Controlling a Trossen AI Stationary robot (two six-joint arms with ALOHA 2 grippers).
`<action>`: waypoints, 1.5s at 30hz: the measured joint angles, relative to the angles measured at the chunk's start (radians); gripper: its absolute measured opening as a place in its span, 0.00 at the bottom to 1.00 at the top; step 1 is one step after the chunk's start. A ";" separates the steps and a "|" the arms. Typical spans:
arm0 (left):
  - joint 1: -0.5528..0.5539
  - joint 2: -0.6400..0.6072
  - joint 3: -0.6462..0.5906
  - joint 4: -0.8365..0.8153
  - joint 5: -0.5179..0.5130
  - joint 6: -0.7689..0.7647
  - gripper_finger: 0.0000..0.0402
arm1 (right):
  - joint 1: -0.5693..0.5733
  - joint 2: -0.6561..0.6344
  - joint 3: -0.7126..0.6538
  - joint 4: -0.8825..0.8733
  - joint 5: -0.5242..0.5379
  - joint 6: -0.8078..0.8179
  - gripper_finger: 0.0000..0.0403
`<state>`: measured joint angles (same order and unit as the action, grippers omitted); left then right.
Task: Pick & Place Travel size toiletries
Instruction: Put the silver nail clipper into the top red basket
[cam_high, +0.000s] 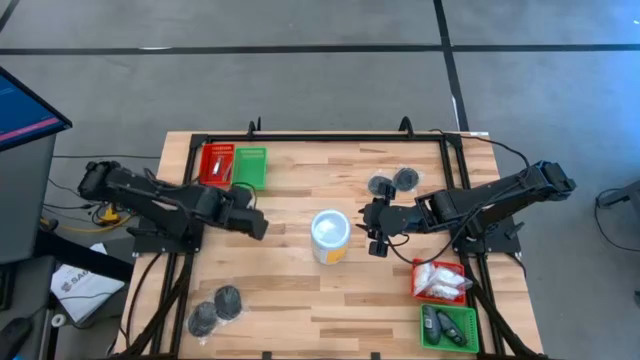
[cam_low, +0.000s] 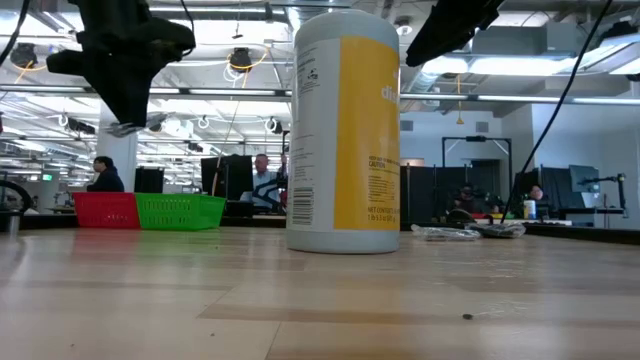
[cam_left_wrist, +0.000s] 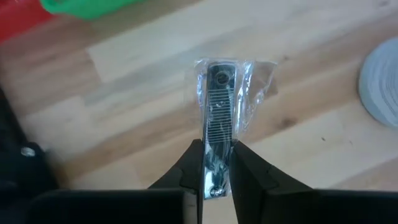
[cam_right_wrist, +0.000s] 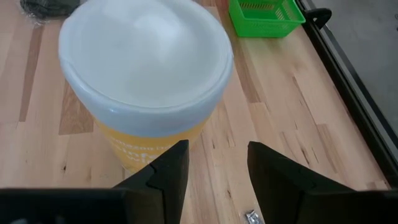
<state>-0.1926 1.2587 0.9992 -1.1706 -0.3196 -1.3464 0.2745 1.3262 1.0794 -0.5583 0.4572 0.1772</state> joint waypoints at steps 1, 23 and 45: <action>0.014 -0.007 0.000 -0.008 -0.004 0.013 0.10 | 0.000 0.000 0.000 0.000 0.000 0.000 0.38; 0.513 -0.122 0.001 -0.138 -0.082 0.374 0.09 | 0.000 0.000 0.000 0.015 0.000 0.000 0.38; 1.017 -0.121 -0.183 0.126 0.053 0.715 0.10 | 0.000 0.000 0.000 0.013 -0.003 0.000 0.38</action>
<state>0.8249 1.1378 0.8160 -1.0449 -0.2669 -0.6315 0.2745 1.3266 1.0794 -0.5457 0.4541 0.1772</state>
